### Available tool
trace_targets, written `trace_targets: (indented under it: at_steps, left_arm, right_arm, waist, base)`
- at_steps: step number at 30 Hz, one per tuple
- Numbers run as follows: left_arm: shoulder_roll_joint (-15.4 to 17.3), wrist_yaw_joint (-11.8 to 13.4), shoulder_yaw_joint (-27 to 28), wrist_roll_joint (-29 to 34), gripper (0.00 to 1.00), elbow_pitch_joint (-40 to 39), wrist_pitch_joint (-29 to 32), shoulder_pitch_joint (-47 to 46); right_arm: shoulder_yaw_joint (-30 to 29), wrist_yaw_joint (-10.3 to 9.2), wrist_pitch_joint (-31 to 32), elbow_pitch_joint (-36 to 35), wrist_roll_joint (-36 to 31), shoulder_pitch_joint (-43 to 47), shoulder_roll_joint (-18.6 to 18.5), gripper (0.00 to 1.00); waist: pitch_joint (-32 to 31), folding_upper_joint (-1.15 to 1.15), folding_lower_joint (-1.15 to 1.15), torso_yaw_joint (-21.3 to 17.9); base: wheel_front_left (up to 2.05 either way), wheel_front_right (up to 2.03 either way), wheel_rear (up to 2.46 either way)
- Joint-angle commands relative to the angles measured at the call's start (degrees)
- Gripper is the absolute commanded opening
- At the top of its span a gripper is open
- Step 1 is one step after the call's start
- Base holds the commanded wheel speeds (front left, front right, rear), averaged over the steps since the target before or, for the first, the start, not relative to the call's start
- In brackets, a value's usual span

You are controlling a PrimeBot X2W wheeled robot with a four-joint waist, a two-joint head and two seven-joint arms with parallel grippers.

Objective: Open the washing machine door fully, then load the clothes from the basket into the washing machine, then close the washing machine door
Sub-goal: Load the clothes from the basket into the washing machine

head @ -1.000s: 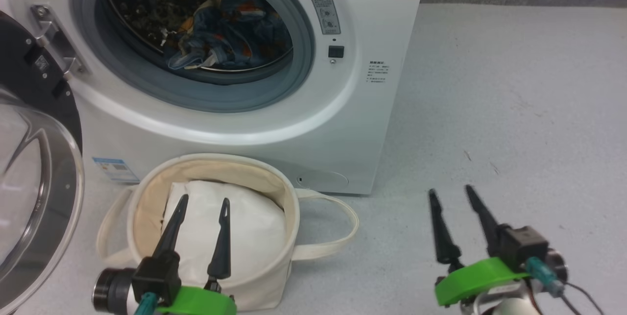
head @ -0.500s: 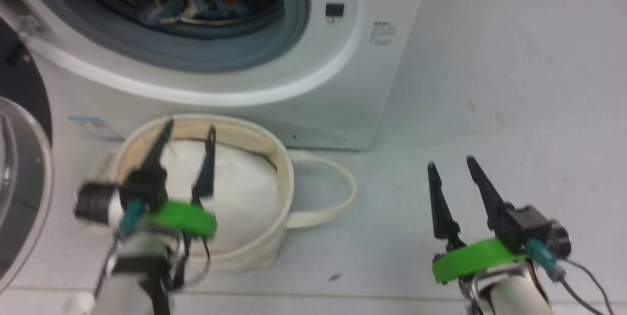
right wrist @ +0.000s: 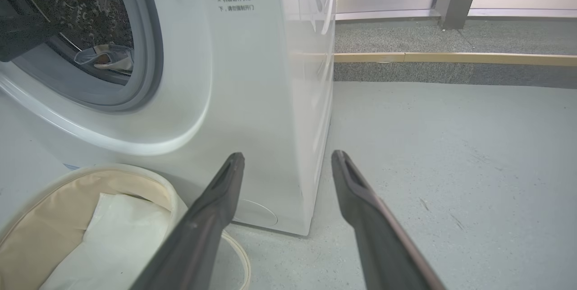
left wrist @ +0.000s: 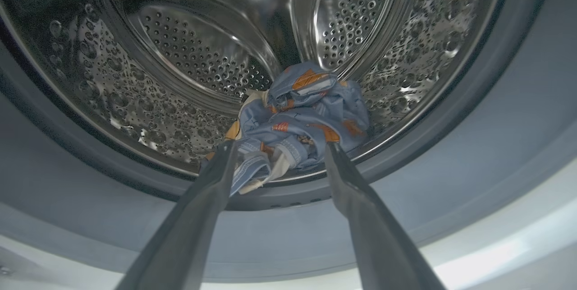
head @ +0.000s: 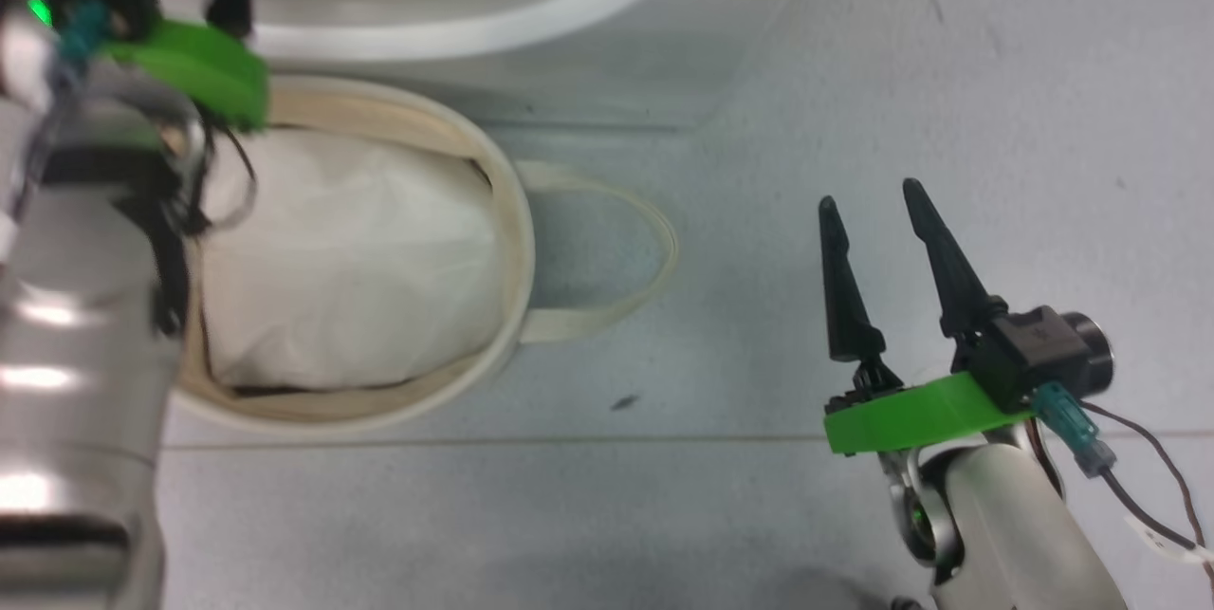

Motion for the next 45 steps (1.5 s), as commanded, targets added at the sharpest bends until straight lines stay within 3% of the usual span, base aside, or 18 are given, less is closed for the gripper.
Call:
trace_targets:
  at_steps: [1, 7, 12, 29, 30, 31, 45]
  left_arm:
    - [3.8, 1.0, 1.1, 1.1, 1.00, 1.2, -0.3, -3.2]
    - [6.8, 4.8, -1.5, 5.1, 1.00, 13.8, 1.1, -13.4]
    - [8.1, 6.4, -3.5, 7.3, 1.00, 18.8, 2.3, -18.8]
    - [9.5, 12.1, -8.7, 11.1, 1.00, 25.0, 8.8, -26.3]
    - [9.4, 12.4, -8.7, 11.0, 0.93, 25.1, 8.9, -26.6]
    - [9.3, 12.6, -8.7, 10.8, 0.00, 25.1, 9.2, -26.7]
    - [9.5, 14.3, -6.1, 5.5, 0.00, 22.8, 0.6, -31.9]
  right_arm:
    - [2.1, 0.03, -0.7, -2.1, 0.4, -0.3, 0.1, 1.00]
    - [3.8, 0.03, -0.7, -2.9, 1.6, -1.3, 0.1, 1.00]
    - [3.7, 0.03, -0.7, -3.2, 2.0, -1.6, 0.1, 1.00]
    - [4.0, 0.03, -0.7, -4.7, 2.1, -1.0, 0.1, 1.00]
    - [4.2, 0.03, -0.7, -4.7, 2.1, -0.9, 0.1, 1.00]
    - [4.3, 0.03, -0.7, -4.7, 1.9, -0.9, 0.1, 1.00]
    - [5.7, 0.03, -0.7, -5.5, 1.9, -0.7, 0.1, 1.00]
  waist:
    - [4.0, 0.00, -0.03, -1.6]
    - [6.8, 0.00, -0.03, -3.7]
    - [8.3, 0.00, -0.03, -4.8]
    - [10.8, 0.00, -0.03, -6.1]
    - [10.9, 0.00, -0.03, -6.0]
    - [11.0, 0.00, -0.03, -5.9]
    - [12.3, 0.00, -0.03, -6.9]
  base:
    - [0.00, 0.00, 0.00]
    - [0.00, 0.00, 0.00]
    - [0.00, 0.00, 0.00]
    - [0.00, 0.00, 0.00]
    - [0.00, 0.00, 0.00]
    - [0.00, 0.00, 0.00]
    - [0.00, 0.00, 0.00]
